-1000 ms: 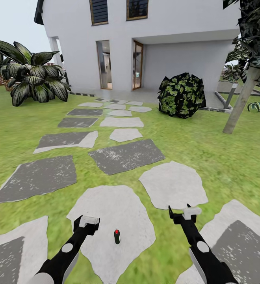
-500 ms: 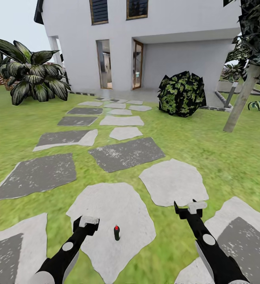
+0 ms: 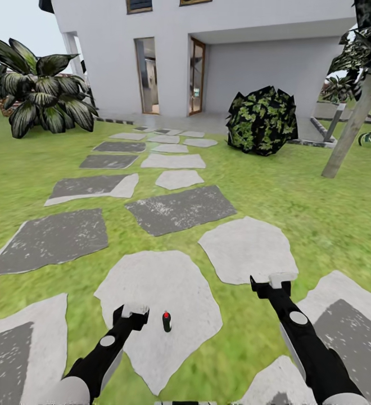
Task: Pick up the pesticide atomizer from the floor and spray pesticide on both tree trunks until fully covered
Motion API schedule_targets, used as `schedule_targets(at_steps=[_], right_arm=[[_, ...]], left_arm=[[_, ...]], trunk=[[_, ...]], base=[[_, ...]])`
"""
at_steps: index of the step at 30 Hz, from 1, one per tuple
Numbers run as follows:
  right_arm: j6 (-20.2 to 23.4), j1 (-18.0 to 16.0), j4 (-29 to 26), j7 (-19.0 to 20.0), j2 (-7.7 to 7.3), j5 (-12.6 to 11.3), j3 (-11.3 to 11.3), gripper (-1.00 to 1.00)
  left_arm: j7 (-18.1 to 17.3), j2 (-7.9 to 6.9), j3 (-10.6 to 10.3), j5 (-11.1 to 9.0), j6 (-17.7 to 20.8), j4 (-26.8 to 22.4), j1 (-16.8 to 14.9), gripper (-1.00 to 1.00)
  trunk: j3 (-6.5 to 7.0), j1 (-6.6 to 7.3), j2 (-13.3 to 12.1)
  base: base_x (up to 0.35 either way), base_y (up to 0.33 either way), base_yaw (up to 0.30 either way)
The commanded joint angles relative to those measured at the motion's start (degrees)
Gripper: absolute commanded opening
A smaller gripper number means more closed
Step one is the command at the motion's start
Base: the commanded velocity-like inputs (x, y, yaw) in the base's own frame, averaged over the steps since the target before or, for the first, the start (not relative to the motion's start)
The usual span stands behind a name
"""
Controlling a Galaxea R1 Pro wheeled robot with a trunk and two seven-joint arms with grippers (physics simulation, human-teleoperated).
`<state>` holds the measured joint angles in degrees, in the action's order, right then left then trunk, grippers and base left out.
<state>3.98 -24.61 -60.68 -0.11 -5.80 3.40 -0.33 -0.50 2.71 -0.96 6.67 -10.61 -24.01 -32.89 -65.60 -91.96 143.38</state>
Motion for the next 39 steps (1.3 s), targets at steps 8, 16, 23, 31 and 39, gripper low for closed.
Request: schedule_targets(at_steps=[8,16,23,31,39], right_arm=[[1.14,0.32,-0.96,0.32,0.00,-0.05,0.22,1.00],[1.12,0.35,-0.77,0.31,0.02,0.01,0.25,1.00],[1.03,0.44,-0.76,0.29,0.24,0.00,0.25,1.00],[1.03,0.44,-0.76,0.29,0.33,-0.05,0.28,1.00],[1.03,0.44,-0.68,0.29,0.55,0.03,0.33,1.00]], left_arm=[[0.08,0.10,0.20,-0.04,0.80,0.18,0.12,1.00],[0.15,0.18,0.17,0.00,0.88,0.11,0.19,1.00],[0.05,0.77,0.17,0.16,0.35,0.14,0.25,1.00],[0.06,0.85,0.13,0.09,0.24,0.11,0.28,1.00],[0.06,0.74,0.23,0.04,0.18,0.11,0.20,1.00]], trunk=[[-2.50,-0.20,0.11],[-4.78,-0.38,0.21],[-4.93,-0.38,0.21],[-4.94,-0.38,0.21],[-4.94,-0.38,0.21]], base=[[0.000,0.000,0.000],[0.000,0.000,0.000],[0.000,-0.012,0.000],[0.000,-0.232,0.000],[0.000,-0.279,0.000]])
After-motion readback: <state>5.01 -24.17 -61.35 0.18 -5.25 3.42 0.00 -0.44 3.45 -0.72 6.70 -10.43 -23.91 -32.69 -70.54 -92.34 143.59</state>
